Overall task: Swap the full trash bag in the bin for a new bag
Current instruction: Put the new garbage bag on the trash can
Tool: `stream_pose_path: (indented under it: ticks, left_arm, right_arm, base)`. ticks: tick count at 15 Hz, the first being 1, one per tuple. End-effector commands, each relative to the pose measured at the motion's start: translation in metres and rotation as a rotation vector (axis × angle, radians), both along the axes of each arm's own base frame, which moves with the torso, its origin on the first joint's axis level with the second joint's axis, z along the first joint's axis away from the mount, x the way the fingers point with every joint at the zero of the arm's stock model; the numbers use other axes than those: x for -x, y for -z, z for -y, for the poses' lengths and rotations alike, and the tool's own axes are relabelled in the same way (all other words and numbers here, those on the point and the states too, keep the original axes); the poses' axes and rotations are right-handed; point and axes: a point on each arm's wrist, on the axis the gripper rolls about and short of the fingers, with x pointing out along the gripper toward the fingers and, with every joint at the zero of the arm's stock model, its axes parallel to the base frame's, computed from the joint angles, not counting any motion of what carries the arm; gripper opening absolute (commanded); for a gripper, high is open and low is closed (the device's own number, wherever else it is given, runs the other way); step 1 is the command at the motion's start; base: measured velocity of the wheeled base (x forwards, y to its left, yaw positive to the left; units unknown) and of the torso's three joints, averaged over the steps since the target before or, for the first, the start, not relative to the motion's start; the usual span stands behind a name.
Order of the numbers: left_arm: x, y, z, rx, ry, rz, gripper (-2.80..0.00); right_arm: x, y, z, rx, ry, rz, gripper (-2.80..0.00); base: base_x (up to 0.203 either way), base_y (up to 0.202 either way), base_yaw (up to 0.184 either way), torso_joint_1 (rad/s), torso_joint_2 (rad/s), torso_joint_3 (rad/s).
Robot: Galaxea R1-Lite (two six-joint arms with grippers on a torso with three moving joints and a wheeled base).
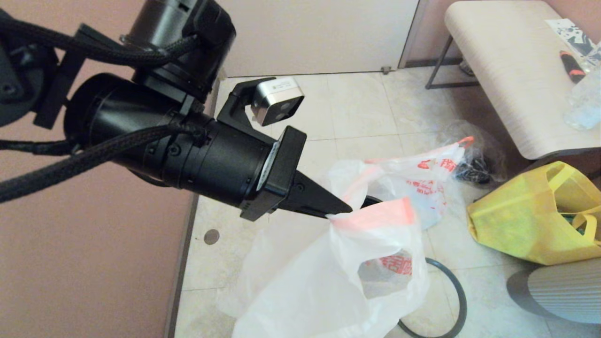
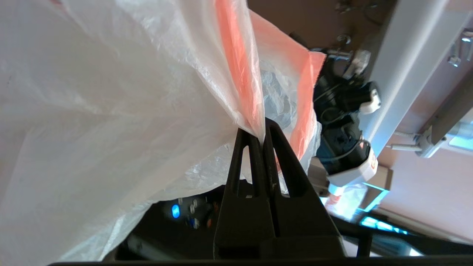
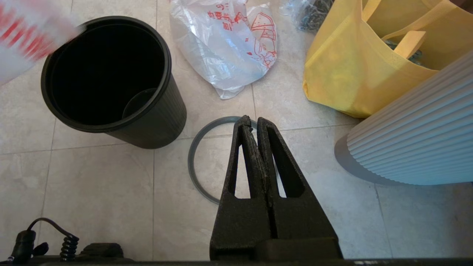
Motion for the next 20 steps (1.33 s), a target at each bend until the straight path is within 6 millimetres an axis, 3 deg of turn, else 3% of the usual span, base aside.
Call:
stream_pose_path:
  ticks: [1, 5, 13, 18, 20]
  left_arm:
    - [-0.010, 0.001, 0.016, 0.004, 0.023, 0.009, -2.80]
    - [-0.015, -0.014, 0.047, 0.068, 0.084, 0.068, -2.80]
    - [0.015, -0.024, 0.077, 0.168, 0.129, -0.037, -2.80]
    - [0.003, -0.020, 0.085, 0.212, 0.059, -0.122, -2.80]
    - [-0.011, -0.011, 0.090, 0.206, 0.032, -0.127, -2.80]
  right_arm:
    - [0.000, 0.000, 0.000, 0.000, 0.000, -0.002, -2.80]
    - [0.000, 0.000, 0.000, 0.000, -0.009, -0.005, -2.80]
    - [-0.002, 0.000, 0.000, 0.000, -0.009, -0.032, -2.80]
    - [-0.002, 0.000, 0.000, 0.000, -0.009, -0.033, -2.80]
    - [-0.002, 0.000, 0.000, 0.000, -0.009, -0.033, -2.80]
  base:
    - [0.000, 0.000, 0.000, 0.000, 0.00, 0.000]
    - [0.000, 0.000, 0.000, 0.000, 0.00, 0.000]
    - [0.000, 0.000, 0.000, 0.000, 0.00, 0.000]
    - [0.000, 0.000, 0.000, 0.000, 0.00, 0.000]
    - [0.000, 0.000, 0.000, 0.000, 0.00, 0.000]
